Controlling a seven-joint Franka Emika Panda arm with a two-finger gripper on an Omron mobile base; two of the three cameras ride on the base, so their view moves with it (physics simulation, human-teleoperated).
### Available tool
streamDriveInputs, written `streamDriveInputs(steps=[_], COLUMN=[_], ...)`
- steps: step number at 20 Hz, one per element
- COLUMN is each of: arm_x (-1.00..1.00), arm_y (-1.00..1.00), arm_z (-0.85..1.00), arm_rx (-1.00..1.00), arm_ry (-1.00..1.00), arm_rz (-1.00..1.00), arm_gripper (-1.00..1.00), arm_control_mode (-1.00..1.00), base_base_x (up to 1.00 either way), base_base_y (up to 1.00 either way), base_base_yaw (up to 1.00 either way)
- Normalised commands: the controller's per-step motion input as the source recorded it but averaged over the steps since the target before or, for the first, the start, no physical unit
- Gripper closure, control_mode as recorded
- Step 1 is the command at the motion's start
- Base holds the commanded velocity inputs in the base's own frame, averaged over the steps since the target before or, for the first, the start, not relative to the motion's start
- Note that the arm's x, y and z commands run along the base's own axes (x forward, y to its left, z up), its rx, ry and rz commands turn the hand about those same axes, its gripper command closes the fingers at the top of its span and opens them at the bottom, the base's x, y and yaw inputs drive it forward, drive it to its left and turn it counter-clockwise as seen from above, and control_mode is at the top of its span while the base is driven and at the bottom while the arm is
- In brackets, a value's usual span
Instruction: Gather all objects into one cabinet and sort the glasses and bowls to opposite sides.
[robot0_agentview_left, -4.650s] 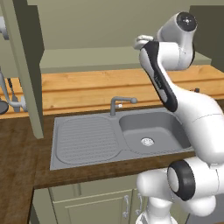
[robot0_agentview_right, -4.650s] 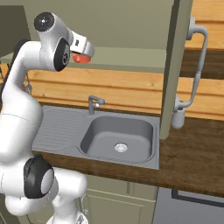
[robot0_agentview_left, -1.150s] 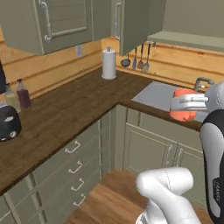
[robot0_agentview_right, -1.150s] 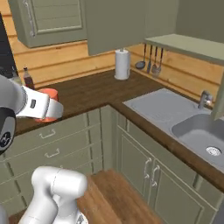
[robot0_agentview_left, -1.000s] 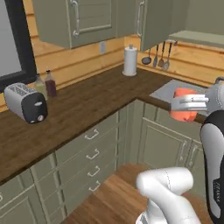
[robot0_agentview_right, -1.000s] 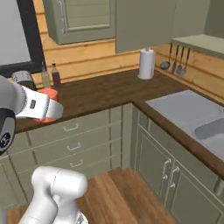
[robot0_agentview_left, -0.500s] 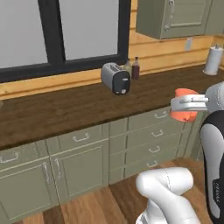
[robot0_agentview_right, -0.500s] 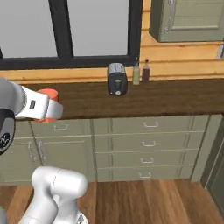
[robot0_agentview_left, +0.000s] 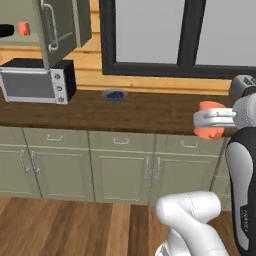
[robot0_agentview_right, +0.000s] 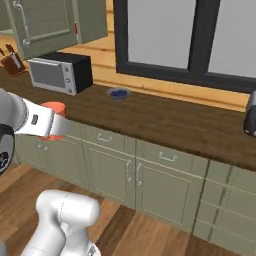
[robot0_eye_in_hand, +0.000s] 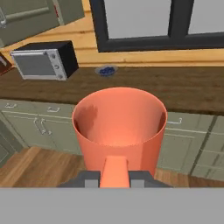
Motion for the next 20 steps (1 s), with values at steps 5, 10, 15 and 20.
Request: streamDriveInputs(steps=[5,10,15,20], arm_x=[0.0,0.0,0.0,0.0], arm_y=[0.0,0.0,0.0,0.0], arm_z=[0.0,0.0,0.0,0.0], arm_rx=[0.0,0.0,0.0,0.0], arm_ry=[0.0,0.0,0.0,0.0], arm_rz=[0.0,0.0,0.0,0.0], arm_gripper=[1.0,1.0,1.0,1.0], arm_control_mode=[1.0,1.0,1.0,1.0], base_base_x=[-0.14,-0.01,0.0,0.0], base_base_y=[0.84,1.0,1.0,1.0], base_base_yaw=[0.57,0.09,0.0,-0.03])
